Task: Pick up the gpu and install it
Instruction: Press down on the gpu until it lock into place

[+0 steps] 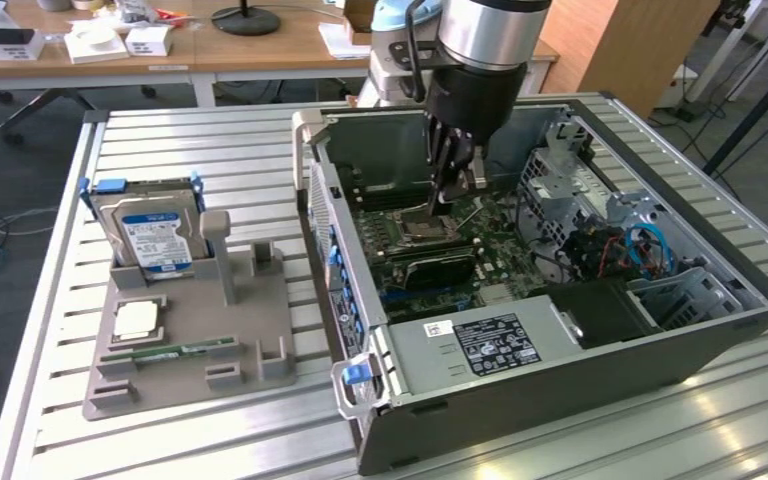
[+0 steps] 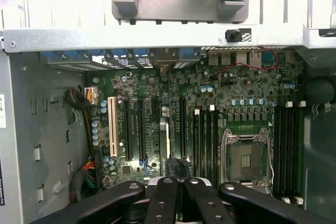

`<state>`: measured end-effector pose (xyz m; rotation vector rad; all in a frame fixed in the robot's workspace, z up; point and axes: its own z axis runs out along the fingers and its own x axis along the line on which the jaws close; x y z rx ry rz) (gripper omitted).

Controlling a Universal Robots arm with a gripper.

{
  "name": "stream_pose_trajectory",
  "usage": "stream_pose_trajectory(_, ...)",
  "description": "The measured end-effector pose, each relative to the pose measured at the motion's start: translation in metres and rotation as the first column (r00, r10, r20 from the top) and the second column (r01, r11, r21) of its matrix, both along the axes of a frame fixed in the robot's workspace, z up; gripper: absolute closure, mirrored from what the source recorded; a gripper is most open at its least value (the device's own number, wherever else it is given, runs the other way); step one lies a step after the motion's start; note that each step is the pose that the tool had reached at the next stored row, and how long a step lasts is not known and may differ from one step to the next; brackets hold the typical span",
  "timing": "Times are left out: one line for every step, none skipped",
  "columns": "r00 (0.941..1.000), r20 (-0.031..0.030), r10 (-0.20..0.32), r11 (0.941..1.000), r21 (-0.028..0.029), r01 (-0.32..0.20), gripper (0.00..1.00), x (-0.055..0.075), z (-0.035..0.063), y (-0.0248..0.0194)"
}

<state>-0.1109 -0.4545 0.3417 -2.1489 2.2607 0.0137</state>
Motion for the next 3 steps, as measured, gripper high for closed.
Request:
stream_pose_trajectory(1.0000,0.0001,0.000,1.0000,0.0000,0.000,0.90,0.0000,0.0000,0.0000)
stream_pose_trajectory(1.0000,0.0000,0.000,1.0000,0.0000,0.000,0.90,0.0000,0.0000,0.0000)
stream_pose_trajectory(1.0000,0.0000,0.000,1.0000,0.0000,0.000,0.90,0.0000,0.0000,0.0000)
